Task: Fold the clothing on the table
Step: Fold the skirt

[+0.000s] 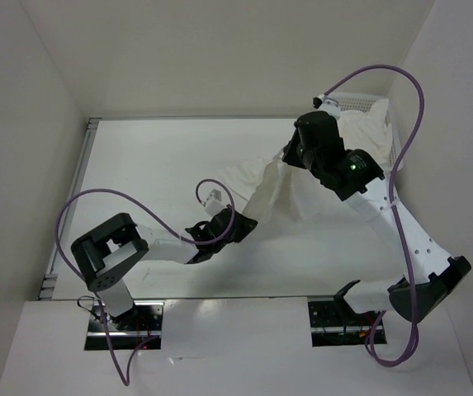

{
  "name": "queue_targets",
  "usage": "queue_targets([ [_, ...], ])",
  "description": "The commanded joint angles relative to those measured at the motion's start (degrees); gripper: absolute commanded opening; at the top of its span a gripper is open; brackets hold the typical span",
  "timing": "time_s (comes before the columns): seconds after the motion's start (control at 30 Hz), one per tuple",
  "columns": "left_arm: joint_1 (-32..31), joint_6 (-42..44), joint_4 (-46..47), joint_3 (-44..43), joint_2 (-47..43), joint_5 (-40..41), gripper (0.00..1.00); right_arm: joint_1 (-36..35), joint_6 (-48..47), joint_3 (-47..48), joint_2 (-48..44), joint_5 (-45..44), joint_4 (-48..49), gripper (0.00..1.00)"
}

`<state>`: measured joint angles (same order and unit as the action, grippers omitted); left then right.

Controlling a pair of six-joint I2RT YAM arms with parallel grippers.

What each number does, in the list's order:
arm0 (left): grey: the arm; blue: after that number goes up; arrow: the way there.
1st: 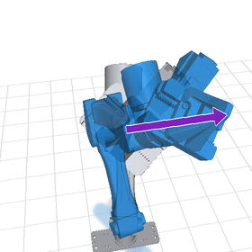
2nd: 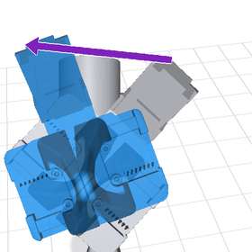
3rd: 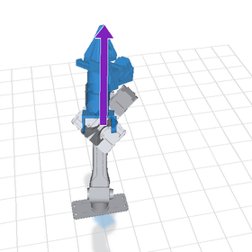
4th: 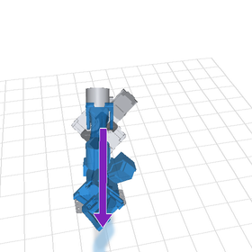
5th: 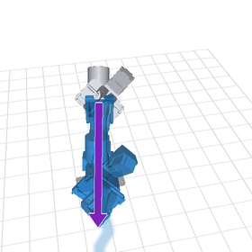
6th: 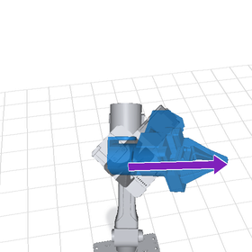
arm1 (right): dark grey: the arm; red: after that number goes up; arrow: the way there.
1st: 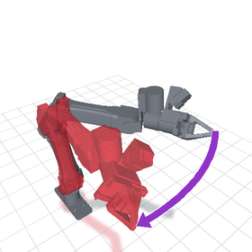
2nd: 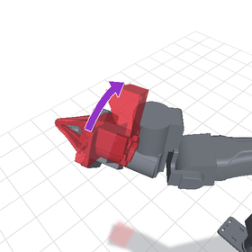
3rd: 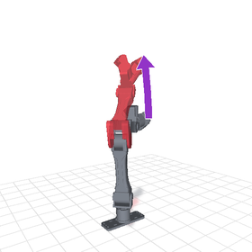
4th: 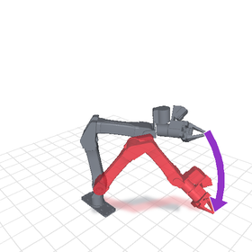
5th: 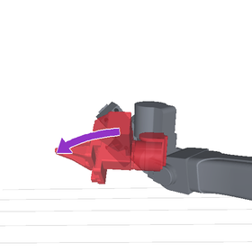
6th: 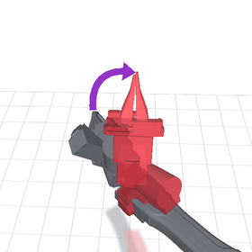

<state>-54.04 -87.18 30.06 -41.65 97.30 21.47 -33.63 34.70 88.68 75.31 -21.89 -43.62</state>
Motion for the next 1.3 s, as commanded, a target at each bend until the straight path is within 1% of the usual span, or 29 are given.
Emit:
queue_targets([
  [0.0,-0.54,2.01,-8.78,-1.95,-2.73,4.54,0.00,-0.47,0.37,0.44,-2.97,-2.36,4.15,0.01],
  [0.23,-0.54,1.40,-15.38,-0.10,-3.25,5.95,0.00,-0.47,0.37,0.44,-4.03,-4.38,3.63,0.01],
  [0.43,-0.54,1.40,-24.08,-0.10,-6.15,12.18,0.00,-0.47,0.37,0.44,-6.66,-6.24,3.01,0.01],
  [0.53,-0.54,2.44,-31.18,-1.67,-8.52,16.66,0.00,-0.47,0.90,-0.09,-7.98,-5.10,1.70,0.01],
  [0.63,-0.54,2.45,-36.37,-2.30,-12.73,21.06,0.00,-0.47,0.90,-2.37,-10.61,-3.87,1.16,0.01],
  [0.73,3.23,4.28,-39.28,-1.59,-20.62,22.29,0.00,-0.47,1.43,-4.66,-13.86,-3.16,-0.06,0.01],
  [0.8,3.85,4.82,-41.39,-0.89,-24.42,24.74,0.00,-0.47,1.43,-5.36,-16.05,-1.59,-0.07,0.01],
  [0.83,3.86,6.91,-43.23,-0.89,-28.18,27.63,0.00,-0.47,1.43,-5.97,-16.77,-0.53,-0.59,0.01],
  [0.9,4.38,8.59,-44.82,-0.89,-31.89,29.58,0.00,-0.47,1.43,-6.68,-18.78,2.88,-0.59,0.01],
  [0.93,5.25,11.13,-45.44,-0.89,-35.82,30.11,0.00,-0.47,1.43,-8.25,-19.40,4.30,-0.59,0.01],
  [0.97,6.22,12.54,-45.45,-0.89,-37.77,30.12,0.00,-0.47,1.43,-8.96,-20.02,6.57,-0.59,0.01],
  [1.0,6.75,14.21,-44.66,-0.89,-41.54,30.73,0.00,-0.47,1.43,-10.88,-21.07,8.08,-0.59,0.01],
  [1.03,7.37,17.53,-44.65,-0.89,-43.23,30.73,0.00,-0.47,2.21,-11.86,-21.60,9.31,-0.59,0.01],
  [1.1,9.74,19.75,-43.86,-0.36,-46.91,29.86,0.00,-0.47,2.74,-15.10,-22.56,12.21,-1.30,0.01],
  [1.2,13.25,23.62,-41.67,-0.36,-49.82,24.07,0.01,-0.47,3.36,-17.22,-24.33,13.53,-1.82,0.01],
  [1.23,14.04,23.63,-41.67,-0.36,-50.44,20.22,0.03,-0.47,4.05,-17.84,-24.94,13.54,-1.82,0.01],
  [1.27,15.53,23.63,-39.84,0.59,-51.15,18.27,0.05,-0.47,4.06,-17.84,-24.95,13.54,-1.82,0.01],
])
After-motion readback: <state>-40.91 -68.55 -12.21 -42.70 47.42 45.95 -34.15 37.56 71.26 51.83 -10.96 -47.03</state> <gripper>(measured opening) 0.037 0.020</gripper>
